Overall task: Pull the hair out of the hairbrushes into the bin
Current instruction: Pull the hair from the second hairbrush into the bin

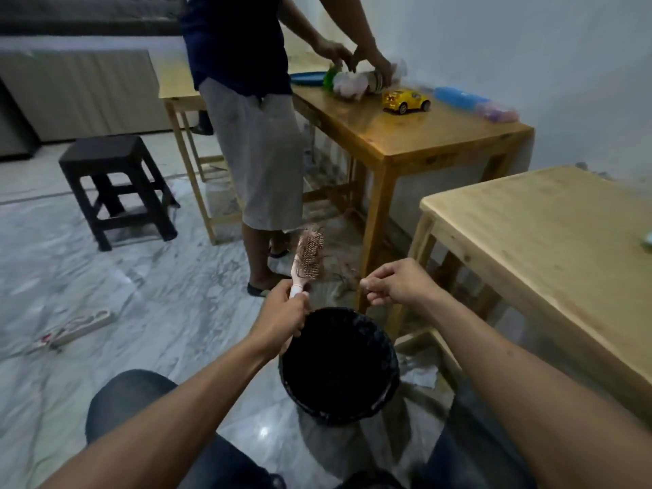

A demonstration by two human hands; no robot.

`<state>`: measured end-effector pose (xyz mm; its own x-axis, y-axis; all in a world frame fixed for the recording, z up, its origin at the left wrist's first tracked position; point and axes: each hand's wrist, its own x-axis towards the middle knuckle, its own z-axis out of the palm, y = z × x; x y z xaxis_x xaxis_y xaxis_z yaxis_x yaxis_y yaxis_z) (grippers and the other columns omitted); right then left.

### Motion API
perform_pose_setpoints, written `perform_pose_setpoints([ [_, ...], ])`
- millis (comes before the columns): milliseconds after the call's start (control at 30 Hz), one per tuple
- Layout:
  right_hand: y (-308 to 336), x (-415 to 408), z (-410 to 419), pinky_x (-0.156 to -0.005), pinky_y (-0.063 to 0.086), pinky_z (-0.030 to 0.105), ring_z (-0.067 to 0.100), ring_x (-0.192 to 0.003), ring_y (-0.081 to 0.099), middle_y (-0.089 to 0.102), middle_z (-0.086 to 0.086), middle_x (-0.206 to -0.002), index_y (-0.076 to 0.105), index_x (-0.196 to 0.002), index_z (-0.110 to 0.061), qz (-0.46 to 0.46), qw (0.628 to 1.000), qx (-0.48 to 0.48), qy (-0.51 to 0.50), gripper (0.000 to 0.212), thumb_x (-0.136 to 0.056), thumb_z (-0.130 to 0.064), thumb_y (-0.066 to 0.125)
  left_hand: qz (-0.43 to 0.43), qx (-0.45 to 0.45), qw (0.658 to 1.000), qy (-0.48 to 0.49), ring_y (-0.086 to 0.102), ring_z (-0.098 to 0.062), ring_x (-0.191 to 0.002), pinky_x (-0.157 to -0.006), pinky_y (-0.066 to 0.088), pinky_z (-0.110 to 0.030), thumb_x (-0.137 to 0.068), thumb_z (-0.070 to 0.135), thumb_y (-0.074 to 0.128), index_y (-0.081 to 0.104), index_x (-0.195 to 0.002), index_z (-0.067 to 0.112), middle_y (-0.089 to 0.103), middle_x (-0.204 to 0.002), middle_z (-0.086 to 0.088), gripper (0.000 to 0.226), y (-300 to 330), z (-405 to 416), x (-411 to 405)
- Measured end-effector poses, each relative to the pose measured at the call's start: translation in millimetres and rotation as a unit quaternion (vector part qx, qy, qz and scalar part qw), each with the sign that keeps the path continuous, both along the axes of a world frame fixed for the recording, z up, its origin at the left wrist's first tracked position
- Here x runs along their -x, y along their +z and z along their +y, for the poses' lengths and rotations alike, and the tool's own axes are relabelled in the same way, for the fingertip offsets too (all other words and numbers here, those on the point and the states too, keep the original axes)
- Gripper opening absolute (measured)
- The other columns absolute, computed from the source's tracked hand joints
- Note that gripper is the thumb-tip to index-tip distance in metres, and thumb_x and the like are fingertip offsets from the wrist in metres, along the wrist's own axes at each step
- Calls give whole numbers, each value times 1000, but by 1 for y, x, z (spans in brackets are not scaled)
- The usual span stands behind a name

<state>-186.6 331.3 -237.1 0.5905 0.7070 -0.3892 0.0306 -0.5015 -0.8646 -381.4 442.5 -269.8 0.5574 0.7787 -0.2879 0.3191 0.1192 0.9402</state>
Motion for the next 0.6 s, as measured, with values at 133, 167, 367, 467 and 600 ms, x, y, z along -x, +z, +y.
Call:
perform_pose_setpoints([
  [133, -33, -4, -10, -65, 62, 28, 19, -68, 70, 74, 17, -82, 75, -90, 4, -15, 998, 56, -38, 11, -90, -6, 76, -12, 28, 997, 74, 44, -19, -50, -44, 34, -30, -94, 13, 52, 56, -107, 7, 60, -78, -14, 15, -16, 15, 6],
  [167, -41, -6, -13, -64, 61, 27, 19, -68, 70, 74, 17, -83, 75, -91, 5, -17, 996, 73, -48, 11, -90, -6, 75, -19, 33, 996, 86, 44, -19, -48, -43, 34, -30, -93, 13, 54, 56, -106, 6, 60, -74, -12, 15, -18, 18, 6],
  [367, -76, -10, -26, -51, 56, 22, 15, -58, 67, 75, 12, -76, 75, -90, 6, -32, 988, 131, -77, 9, -90, -4, 75, -34, 34, 996, 80, 41, -19, -45, -43, 30, -29, -94, 10, 52, 56, -92, 7, 52, -63, -9, 5, -24, 25, 0],
  [467, -78, -9, -22, -60, 60, 25, 18, -75, 74, 74, 14, -101, 71, -113, -2, 22, 991, 132, -10, 19, -96, -10, 68, -35, 36, 998, 43, 36, -18, -45, -44, 27, -29, -93, 8, 51, 54, -90, 5, 45, -61, -7, 5, -26, 20, -5],
  [600, -65, -10, -7, -67, 60, 27, 19, -94, 74, 67, 3, -122, 54, -144, -20, 65, 997, 44, 14, 48, -98, -28, 67, -44, 64, 997, 3, 33, -17, -44, -43, 24, -28, -92, 5, 50, 55, -92, 5, 42, -62, -7, 5, -27, 11, -11],
])
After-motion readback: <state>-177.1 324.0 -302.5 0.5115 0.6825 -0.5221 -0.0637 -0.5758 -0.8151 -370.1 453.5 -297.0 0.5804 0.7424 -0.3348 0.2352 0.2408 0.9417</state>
